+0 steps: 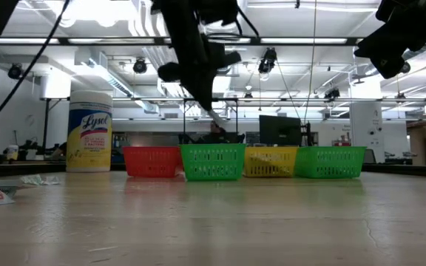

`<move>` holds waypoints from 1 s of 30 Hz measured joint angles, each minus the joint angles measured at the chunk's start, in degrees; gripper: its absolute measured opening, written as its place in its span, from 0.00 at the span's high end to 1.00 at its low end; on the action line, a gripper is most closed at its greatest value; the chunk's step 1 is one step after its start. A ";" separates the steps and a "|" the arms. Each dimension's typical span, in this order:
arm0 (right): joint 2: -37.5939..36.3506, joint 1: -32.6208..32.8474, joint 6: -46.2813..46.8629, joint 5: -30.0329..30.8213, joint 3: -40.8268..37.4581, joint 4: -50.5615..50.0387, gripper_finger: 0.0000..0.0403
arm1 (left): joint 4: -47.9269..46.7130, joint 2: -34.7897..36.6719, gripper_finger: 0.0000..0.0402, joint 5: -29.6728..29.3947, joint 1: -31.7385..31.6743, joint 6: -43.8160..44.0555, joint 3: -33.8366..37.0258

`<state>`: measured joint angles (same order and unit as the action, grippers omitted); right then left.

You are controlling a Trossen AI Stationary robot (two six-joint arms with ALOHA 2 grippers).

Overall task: Pick & Place First Aid Supplies
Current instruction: Put the bandage into the left green basket

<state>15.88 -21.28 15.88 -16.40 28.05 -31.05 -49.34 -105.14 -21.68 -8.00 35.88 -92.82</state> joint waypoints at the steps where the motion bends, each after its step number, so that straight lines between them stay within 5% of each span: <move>1: 0.01 0.00 0.00 0.00 0.00 0.00 0.80 | 0.29 -0.51 1.00 0.05 -0.21 -0.02 0.41; 14: 0.02 0.00 0.00 0.00 0.00 0.00 0.82 | 2.38 -7.50 1.00 4.01 -0.84 0.50 2.65; 30: 0.00 0.00 0.00 0.00 0.00 0.00 0.80 | 5.46 -8.05 1.00 4.32 -0.82 3.26 5.78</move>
<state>15.88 -21.28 15.88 -16.40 28.05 -31.05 -43.88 -113.19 -17.37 -8.82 39.13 -87.05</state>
